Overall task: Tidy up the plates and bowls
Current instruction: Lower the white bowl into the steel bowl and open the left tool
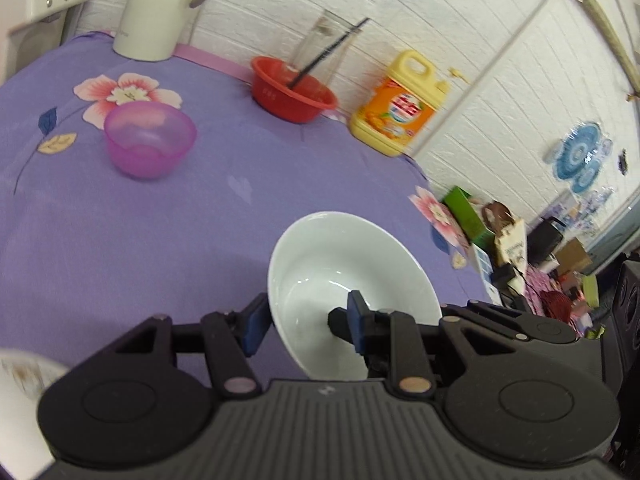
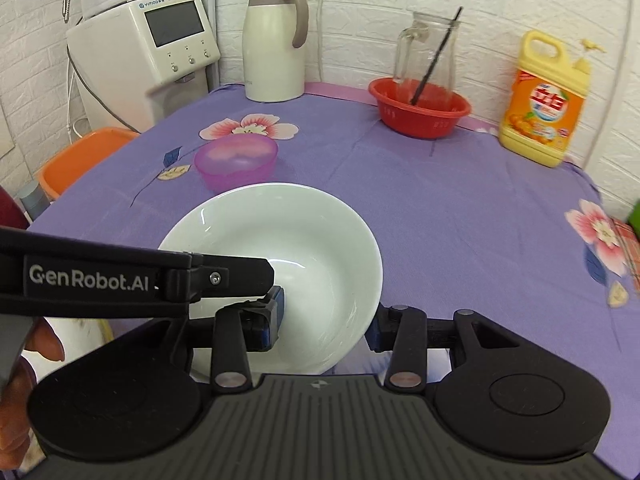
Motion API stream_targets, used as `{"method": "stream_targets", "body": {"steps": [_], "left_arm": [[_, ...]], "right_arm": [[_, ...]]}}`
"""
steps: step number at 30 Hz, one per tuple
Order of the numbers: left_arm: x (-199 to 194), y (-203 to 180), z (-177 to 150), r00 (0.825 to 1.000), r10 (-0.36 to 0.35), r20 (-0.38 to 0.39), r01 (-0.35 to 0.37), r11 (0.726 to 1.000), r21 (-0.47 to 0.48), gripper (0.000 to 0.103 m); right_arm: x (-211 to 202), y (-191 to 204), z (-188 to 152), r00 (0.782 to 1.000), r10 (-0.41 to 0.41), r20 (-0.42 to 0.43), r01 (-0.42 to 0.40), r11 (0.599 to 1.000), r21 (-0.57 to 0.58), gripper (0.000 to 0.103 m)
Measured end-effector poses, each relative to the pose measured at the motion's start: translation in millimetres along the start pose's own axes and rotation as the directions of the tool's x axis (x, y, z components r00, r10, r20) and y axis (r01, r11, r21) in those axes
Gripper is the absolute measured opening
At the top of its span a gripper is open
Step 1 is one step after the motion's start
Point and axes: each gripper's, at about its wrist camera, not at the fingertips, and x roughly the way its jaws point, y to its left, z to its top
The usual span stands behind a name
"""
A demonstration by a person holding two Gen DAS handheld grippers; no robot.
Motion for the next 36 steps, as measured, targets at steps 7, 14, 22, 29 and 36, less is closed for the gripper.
{"method": "stream_targets", "body": {"steps": [7, 14, 22, 29, 36], "left_arm": [[-20, -30, -62, 0.997, -0.042, -0.058, 0.044, 0.998, 0.040, 0.024], [-22, -42, -91, 0.996, -0.026, -0.088, 0.032, 0.997, 0.075, 0.024], [-15, -50, -97, 0.995, -0.009, -0.097, 0.021, 0.993, 0.114, 0.024], [-9, -47, -100, 0.994, -0.013, -0.109, 0.025, 0.994, 0.109, 0.024], [-5, -46, -100, 0.993, -0.026, -0.117, 0.040, 0.992, 0.119, 0.029]], "right_arm": [[-52, 0, -61, 0.998, -0.064, -0.005, 0.065, 0.997, 0.045, 0.073], [-67, -3, -101, 0.998, -0.070, 0.002, 0.069, 0.994, 0.090, 0.073], [-70, -10, -119, 0.998, -0.051, 0.023, 0.048, 0.991, 0.125, 0.073], [-66, -14, -125, 0.999, -0.037, 0.017, 0.034, 0.990, 0.138, 0.074], [-67, -13, -126, 0.999, 0.000, 0.034, -0.004, 0.991, 0.137, 0.103]]}}
